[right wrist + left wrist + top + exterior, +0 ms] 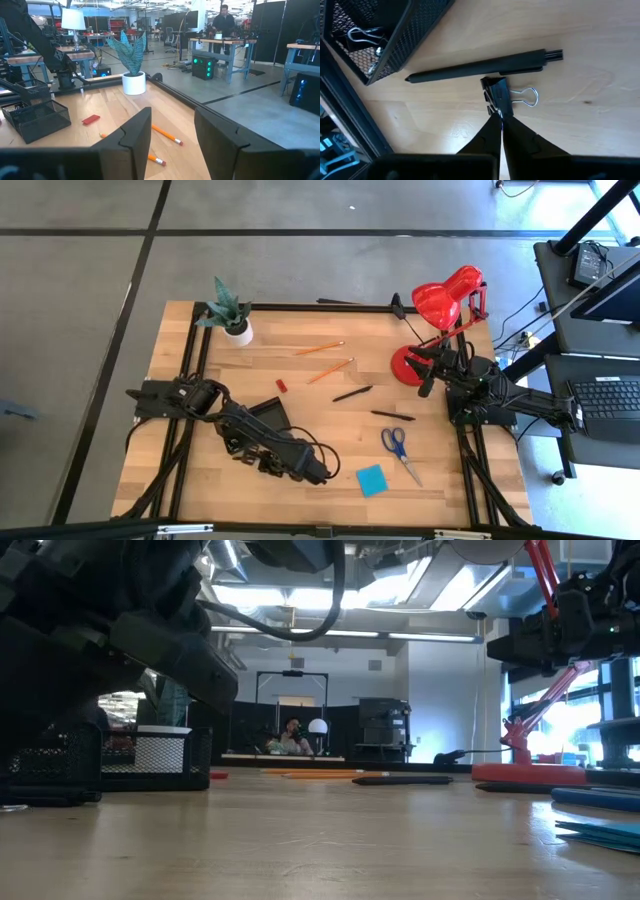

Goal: Pick and place office supplies into organizer
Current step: Put the binder clip into the front left compartment of the desk organizer

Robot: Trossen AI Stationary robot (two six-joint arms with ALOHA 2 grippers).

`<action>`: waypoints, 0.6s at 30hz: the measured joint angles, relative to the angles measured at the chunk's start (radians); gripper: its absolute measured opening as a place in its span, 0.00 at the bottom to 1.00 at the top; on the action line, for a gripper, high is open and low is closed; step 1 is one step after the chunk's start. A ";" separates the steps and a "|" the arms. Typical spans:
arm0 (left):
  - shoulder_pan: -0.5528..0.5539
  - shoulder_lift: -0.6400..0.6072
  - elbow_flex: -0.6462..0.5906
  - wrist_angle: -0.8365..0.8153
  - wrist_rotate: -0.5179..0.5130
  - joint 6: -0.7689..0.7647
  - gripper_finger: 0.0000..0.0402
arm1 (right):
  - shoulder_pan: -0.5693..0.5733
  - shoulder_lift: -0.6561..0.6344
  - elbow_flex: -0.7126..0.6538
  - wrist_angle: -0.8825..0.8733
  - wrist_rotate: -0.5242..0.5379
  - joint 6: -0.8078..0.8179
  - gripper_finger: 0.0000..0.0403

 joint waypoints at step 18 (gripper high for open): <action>-0.003 -0.002 0.082 -0.028 -0.016 0.141 0.01 | 0.000 0.000 0.000 0.000 0.000 0.001 0.38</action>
